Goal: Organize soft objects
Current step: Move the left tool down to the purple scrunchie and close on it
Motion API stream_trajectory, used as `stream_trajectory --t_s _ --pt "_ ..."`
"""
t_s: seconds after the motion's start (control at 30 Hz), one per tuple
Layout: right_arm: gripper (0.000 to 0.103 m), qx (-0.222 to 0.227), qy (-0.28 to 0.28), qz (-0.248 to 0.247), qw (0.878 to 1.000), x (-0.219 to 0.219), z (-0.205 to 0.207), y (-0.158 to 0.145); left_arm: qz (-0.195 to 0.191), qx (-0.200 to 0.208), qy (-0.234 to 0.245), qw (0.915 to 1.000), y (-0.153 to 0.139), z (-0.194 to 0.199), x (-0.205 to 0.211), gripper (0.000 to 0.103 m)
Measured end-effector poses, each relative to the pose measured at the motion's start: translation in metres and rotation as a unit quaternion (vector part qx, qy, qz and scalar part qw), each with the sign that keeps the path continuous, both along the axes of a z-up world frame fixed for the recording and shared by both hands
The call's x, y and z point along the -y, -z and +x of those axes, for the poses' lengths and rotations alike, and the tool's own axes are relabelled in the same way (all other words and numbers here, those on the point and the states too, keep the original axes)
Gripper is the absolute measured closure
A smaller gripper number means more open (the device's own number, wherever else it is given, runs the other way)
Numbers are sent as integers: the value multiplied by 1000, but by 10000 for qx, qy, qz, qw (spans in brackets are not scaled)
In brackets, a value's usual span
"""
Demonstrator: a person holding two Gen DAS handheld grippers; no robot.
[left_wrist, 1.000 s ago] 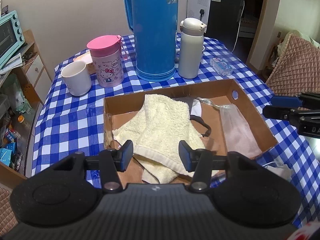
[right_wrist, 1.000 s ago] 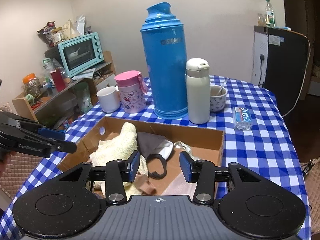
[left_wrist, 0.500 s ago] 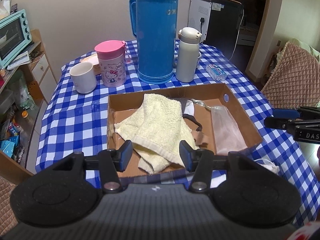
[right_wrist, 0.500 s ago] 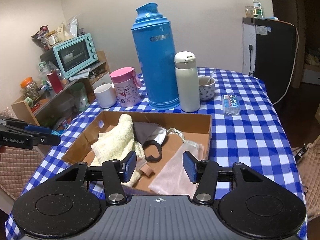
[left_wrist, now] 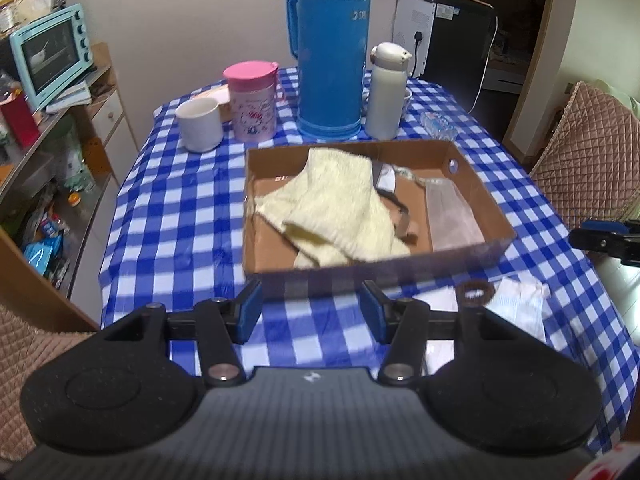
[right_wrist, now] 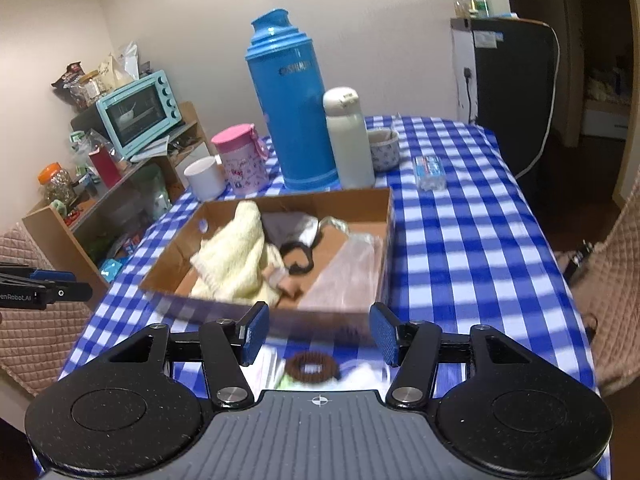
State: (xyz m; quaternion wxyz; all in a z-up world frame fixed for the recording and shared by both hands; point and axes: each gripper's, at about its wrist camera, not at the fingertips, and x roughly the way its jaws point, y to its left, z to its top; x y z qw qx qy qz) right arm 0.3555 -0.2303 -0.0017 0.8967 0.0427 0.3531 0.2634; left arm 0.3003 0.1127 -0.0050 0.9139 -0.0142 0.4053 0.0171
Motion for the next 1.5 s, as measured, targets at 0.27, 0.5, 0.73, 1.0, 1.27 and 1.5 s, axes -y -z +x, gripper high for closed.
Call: stream_trajectory --t_s 0.27,0.5,0.73,1.0,1.27,1.5 --pt "47 -479 -17 -7 9988 8 -37 15 -138 -170 -201 9996 12 -40 -3 52" --pt "47 -890 -45 51 9960 8 -62 32 -188 -360 -267 9988 28 -64 1 52" --pt "47 -1270 -153 61 9918 -2 -77 51 -318 -668 -275 9969 51 -81 8 52" --pt "47 -1539 -221 -45 9878 -14 -83 70 -382 -965 -172 9944 77 -90 19 48" --pt "47 -1675 -282 -190 9853 -25 -86 83 -415 -1159 -76 9924 96 -85 24 45" --pt "47 -1726 -289 -207 9843 -32 -82 89 -383 -1175 -66 9923 106 -75 24 45"
